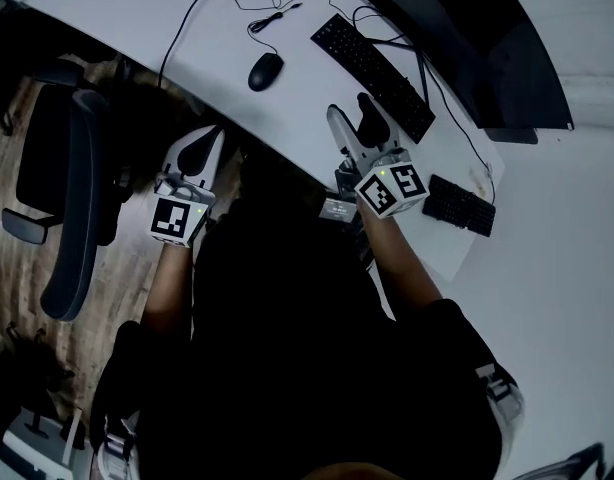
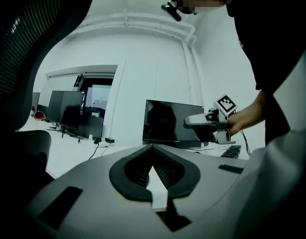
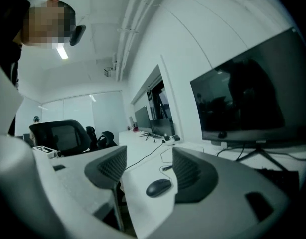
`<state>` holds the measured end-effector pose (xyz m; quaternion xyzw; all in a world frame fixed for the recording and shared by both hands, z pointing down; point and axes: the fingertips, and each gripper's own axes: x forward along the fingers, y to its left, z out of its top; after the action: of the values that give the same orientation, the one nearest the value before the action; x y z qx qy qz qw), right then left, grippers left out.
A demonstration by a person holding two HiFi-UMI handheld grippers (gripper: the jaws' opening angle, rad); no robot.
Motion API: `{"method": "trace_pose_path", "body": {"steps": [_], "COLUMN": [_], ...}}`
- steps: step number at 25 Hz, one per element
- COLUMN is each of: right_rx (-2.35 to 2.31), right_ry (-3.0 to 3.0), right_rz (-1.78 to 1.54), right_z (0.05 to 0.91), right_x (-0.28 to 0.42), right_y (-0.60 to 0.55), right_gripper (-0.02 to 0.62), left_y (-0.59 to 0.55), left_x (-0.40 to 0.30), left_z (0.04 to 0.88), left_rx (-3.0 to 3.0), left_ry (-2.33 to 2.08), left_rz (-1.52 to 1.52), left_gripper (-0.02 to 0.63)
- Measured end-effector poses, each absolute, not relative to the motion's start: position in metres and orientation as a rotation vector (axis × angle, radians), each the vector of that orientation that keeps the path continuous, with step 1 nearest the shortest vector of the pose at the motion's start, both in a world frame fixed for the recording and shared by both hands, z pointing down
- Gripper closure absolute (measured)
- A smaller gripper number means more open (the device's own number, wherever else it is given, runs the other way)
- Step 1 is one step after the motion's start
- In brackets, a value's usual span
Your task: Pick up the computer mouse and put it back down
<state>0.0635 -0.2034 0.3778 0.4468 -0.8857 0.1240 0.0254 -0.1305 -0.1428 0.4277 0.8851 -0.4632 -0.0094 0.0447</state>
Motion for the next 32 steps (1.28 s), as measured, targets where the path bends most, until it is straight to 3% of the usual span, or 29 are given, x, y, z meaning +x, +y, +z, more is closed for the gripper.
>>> {"method": "trace_pose_path", "body": {"steps": [8, 12, 17, 32], "right_rx": [1.42, 1.381, 1.508, 1.692], "right_ry": [-2.643, -2.542, -2.354, -2.01], "right_rz": [0.73, 0.917, 1.088, 1.05], "right_z": [0.46, 0.51, 0.556, 0.612], "right_x": [0.017, -0.013, -0.016, -0.03], "right_y": [-0.264, -0.281, -0.299, -0.336], "right_gripper": [0.321, 0.273, 0.262, 0.232], "left_y": [-0.197, -0.216, -0.225, -0.196], "left_x": [-0.127, -0.132, -0.137, -0.137], "left_z": [0.437, 0.447, 0.451, 0.46], "left_rx": [2.654, 2.62, 2.608, 2.587], "left_ry": [-1.38, -1.375, -1.385, -1.357], "left_rz": [-0.003, 0.012, 0.019, -0.002], "left_gripper": [0.611, 0.611, 0.611, 0.611]}}
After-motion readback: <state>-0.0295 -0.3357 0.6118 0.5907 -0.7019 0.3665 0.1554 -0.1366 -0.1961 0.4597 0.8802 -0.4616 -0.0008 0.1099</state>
